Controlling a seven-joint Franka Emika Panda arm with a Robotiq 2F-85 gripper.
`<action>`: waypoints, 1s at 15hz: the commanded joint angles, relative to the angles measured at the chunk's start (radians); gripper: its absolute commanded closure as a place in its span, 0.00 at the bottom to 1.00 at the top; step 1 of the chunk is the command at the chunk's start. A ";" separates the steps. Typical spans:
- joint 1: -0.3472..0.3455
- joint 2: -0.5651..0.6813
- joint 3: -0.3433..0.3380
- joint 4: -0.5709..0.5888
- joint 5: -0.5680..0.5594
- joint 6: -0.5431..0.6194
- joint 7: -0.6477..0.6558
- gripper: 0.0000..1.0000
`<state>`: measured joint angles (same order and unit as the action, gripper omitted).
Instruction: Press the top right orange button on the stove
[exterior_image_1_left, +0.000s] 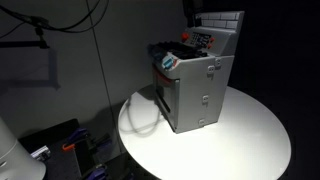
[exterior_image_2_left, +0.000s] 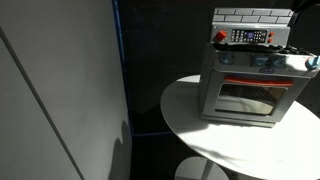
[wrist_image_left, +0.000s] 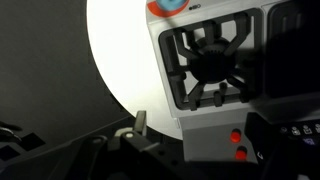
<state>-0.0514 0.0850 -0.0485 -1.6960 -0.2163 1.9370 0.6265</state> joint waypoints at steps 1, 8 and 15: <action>0.006 0.037 -0.015 0.039 -0.002 0.040 0.028 0.00; 0.012 0.097 -0.030 0.069 -0.010 0.115 0.073 0.00; 0.022 0.152 -0.042 0.116 -0.009 0.134 0.125 0.00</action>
<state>-0.0467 0.1994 -0.0732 -1.6348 -0.2163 2.0743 0.7179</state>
